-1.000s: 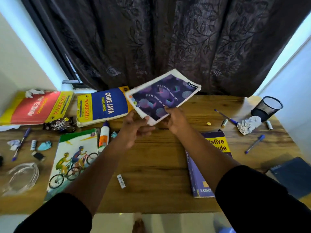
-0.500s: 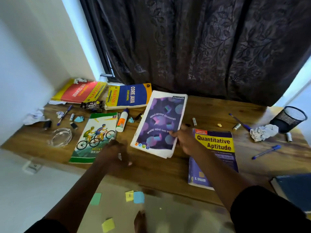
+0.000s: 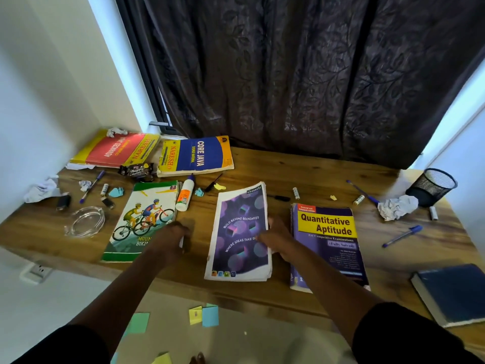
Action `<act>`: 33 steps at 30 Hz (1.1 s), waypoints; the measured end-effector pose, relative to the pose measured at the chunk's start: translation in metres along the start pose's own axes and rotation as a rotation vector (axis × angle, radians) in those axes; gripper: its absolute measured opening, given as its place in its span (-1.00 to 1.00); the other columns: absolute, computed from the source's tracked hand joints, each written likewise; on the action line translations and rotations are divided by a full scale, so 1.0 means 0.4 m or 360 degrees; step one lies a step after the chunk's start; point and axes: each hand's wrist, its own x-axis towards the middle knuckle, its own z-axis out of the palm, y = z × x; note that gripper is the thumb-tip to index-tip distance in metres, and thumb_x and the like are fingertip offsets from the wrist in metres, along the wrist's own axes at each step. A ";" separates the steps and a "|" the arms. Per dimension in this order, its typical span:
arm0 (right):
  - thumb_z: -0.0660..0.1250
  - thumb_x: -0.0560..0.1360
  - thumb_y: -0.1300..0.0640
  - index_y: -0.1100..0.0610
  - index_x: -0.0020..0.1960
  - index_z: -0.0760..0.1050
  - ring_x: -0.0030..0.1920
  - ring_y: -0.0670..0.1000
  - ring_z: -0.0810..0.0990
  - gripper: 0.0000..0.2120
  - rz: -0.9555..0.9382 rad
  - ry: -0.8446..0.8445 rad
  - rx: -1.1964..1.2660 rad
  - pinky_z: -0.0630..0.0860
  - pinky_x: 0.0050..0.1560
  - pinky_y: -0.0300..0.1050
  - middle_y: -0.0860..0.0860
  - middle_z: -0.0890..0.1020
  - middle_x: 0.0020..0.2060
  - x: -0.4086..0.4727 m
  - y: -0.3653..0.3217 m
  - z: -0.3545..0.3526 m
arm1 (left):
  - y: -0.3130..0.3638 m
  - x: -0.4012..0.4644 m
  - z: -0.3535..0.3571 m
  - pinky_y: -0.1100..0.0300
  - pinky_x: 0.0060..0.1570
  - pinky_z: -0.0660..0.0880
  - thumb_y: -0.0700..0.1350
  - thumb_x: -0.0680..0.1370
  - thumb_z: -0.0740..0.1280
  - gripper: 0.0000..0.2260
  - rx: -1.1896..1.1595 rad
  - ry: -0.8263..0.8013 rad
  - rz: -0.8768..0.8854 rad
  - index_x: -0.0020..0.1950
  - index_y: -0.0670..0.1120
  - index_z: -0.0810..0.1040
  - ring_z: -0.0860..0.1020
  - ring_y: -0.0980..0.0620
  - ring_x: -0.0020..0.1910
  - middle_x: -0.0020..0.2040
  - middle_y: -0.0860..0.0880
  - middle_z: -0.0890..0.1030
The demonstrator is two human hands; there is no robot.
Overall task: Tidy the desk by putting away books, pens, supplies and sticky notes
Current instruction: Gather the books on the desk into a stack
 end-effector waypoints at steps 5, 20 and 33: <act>0.51 0.27 -0.02 -0.02 0.12 0.59 -0.13 0.02 0.70 -0.57 0.0057 0.0193 -0.0248 0.72 -0.12 0.07 -0.02 0.70 -0.07 0.010 0.004 0.031 | -0.026 0.059 -0.034 0.09 0.30 0.47 -0.25 0.50 0.46 -0.60 -0.0005 0.0066 0.0064 0.32 -0.04 0.57 0.53 -0.11 0.32 0.33 -0.12 0.58; 0.50 0.36 -0.26 0.05 0.44 0.26 0.29 0.16 0.54 -0.19 0.0025 0.0524 -0.0868 0.57 0.14 0.06 0.08 0.44 0.35 -0.046 -0.049 0.056 | 0.004 0.114 -0.075 0.07 0.29 0.50 0.04 0.56 0.43 -0.52 0.0120 0.0129 0.0344 0.46 0.02 0.46 0.50 -0.05 0.37 0.43 -0.03 0.50; 0.38 0.48 -0.26 -0.10 0.55 0.15 0.49 0.18 0.28 -0.25 -0.0415 0.0340 -0.1478 0.42 0.35 0.12 0.11 0.27 0.50 -0.021 -0.122 0.120 | 0.047 0.092 -0.005 0.04 0.46 0.31 0.14 0.53 0.41 -0.51 -0.0067 0.0143 0.0721 0.45 0.11 0.46 0.35 0.06 0.46 0.44 0.08 0.47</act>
